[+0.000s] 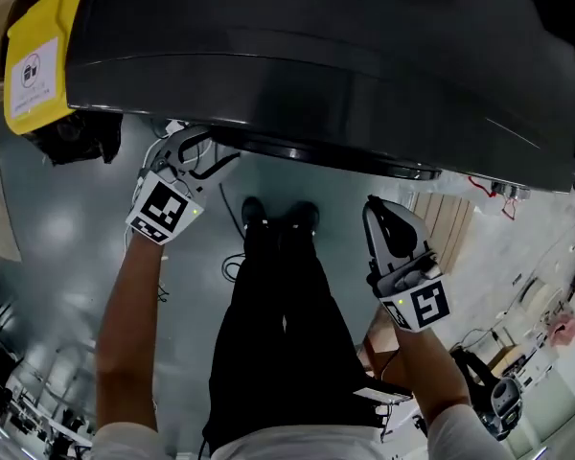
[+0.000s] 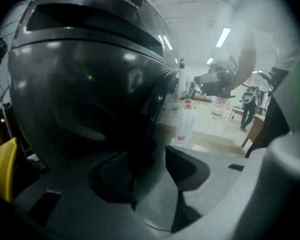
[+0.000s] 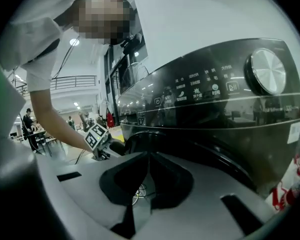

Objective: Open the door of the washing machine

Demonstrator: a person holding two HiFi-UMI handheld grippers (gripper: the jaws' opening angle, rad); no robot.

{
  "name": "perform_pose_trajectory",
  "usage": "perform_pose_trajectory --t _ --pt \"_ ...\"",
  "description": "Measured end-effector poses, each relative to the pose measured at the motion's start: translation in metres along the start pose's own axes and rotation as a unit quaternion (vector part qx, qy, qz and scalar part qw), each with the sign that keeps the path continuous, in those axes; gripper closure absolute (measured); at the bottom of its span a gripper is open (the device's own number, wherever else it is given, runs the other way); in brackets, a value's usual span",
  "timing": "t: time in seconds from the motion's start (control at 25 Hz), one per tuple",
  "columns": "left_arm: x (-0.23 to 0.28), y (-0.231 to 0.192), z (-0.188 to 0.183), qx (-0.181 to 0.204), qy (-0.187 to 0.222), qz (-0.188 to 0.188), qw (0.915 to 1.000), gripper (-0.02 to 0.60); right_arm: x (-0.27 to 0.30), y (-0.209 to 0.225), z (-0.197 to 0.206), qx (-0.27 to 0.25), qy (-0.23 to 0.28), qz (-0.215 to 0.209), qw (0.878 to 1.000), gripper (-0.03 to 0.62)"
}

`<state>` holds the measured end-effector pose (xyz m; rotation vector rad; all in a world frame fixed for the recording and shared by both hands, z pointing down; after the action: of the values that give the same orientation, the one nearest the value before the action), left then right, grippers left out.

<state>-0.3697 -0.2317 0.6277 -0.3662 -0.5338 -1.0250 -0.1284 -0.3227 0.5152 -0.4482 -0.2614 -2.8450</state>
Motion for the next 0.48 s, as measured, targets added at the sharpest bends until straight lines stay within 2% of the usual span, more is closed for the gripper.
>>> perform_pose_trajectory --t 0.16,0.48 --pt "0.013 -0.002 0.0 0.015 -0.005 0.026 0.9995 0.397 0.003 0.002 0.013 0.014 -0.008 0.02 1.0 0.554" --pt "0.013 -0.003 0.0 -0.005 0.011 0.016 0.9998 0.407 -0.004 0.002 0.023 0.028 -0.016 0.053 0.998 0.554"
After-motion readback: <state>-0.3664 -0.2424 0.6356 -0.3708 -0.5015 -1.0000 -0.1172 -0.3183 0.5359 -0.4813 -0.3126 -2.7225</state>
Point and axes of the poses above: the fingertips, and each gripper's own axes: x forward along the fingers, y to its right, z out of its underside, the point moved 4 cm from there along -x, backward along the fingers, and after that the axes turned 3 degrees about z, right-handed, at the moved point
